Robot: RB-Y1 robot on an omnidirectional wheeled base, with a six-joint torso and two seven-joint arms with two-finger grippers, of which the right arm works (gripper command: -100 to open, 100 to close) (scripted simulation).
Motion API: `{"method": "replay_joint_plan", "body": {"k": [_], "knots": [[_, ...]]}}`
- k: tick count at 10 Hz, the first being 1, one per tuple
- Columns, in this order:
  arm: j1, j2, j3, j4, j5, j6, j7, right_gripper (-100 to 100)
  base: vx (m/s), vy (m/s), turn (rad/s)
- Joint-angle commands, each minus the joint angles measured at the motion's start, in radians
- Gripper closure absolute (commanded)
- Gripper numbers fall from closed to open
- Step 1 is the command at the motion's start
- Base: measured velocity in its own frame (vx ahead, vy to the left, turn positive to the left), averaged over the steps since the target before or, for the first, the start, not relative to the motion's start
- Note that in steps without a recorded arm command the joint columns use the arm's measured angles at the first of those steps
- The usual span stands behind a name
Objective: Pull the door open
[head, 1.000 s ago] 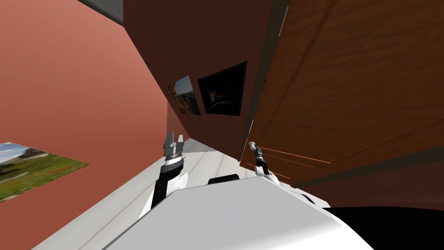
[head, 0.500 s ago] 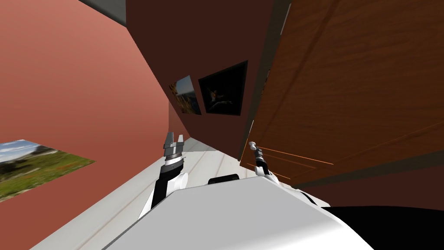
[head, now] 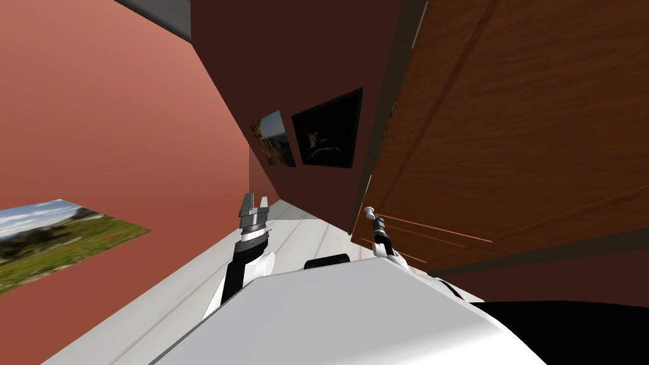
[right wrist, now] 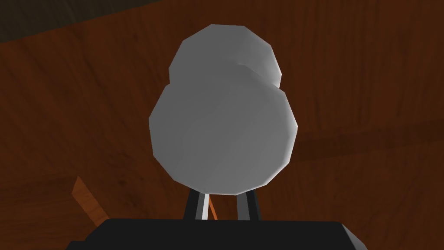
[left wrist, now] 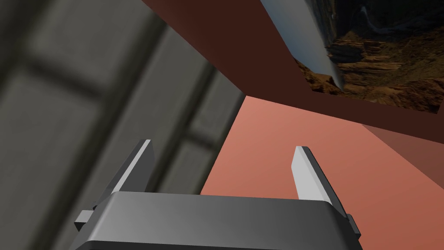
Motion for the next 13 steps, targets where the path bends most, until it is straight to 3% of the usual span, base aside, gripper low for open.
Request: {"method": "replay_joint_plan", "body": {"k": [1, 4, 5, 8, 13], "knots": [[-0.013, 0.009, 0.014, -0.004, 0.000, -0.007, -0.029, 100, -0.025, 0.002, 0.012], [-0.013, 0.005, 0.023, -0.001, -0.022, -0.008, -0.109, 100, -0.024, -0.003, 0.048], [-0.010, 0.001, 0.014, 0.028, -0.034, -0.013, -0.121, -100, -0.053, -0.024, 0.013], [-0.015, 0.008, 0.017, 0.027, -0.049, -0.015, -0.165, -100, -0.059, -0.002, 0.016], [-0.031, 0.028, 0.026, 0.026, -0.092, -0.021, -0.301, -100, -0.065, 0.011, 0.039]]}}
